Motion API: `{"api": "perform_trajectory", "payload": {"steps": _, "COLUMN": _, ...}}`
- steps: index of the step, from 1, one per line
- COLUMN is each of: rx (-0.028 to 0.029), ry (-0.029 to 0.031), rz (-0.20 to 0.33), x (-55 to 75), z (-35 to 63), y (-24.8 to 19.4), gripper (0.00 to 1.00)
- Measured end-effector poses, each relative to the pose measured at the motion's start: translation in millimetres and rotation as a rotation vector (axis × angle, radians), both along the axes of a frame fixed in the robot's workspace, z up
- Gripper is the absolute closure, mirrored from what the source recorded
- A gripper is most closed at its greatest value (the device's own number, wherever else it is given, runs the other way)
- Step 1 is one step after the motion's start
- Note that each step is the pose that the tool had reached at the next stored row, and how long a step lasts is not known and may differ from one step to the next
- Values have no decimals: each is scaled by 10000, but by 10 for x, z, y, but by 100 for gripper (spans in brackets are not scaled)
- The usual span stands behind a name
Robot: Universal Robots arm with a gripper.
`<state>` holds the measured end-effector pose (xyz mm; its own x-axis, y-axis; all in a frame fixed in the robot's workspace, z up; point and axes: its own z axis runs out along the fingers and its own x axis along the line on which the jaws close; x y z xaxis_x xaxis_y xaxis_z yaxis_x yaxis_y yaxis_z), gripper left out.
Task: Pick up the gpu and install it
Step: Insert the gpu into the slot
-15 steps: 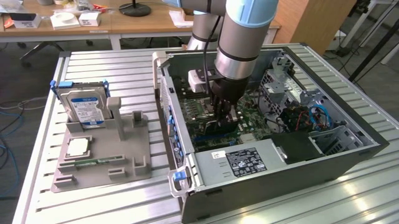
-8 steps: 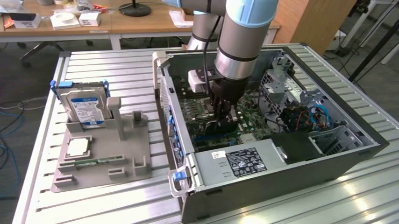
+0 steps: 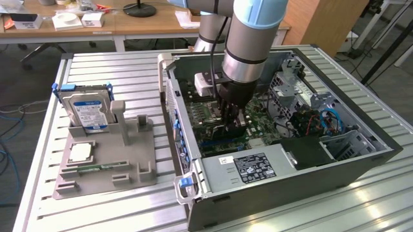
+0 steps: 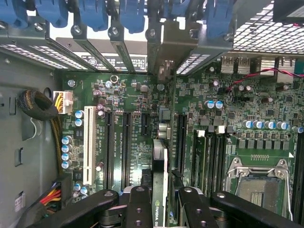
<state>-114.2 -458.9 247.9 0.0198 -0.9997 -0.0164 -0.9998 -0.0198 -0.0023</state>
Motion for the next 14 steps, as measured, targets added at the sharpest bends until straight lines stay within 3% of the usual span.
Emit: {"api": "perform_trajectory", "payload": {"steps": 14, "rx": 10, "ry": -3, "rz": 4, "x": -2, "z": -6, "y": -10, "gripper": 73}}
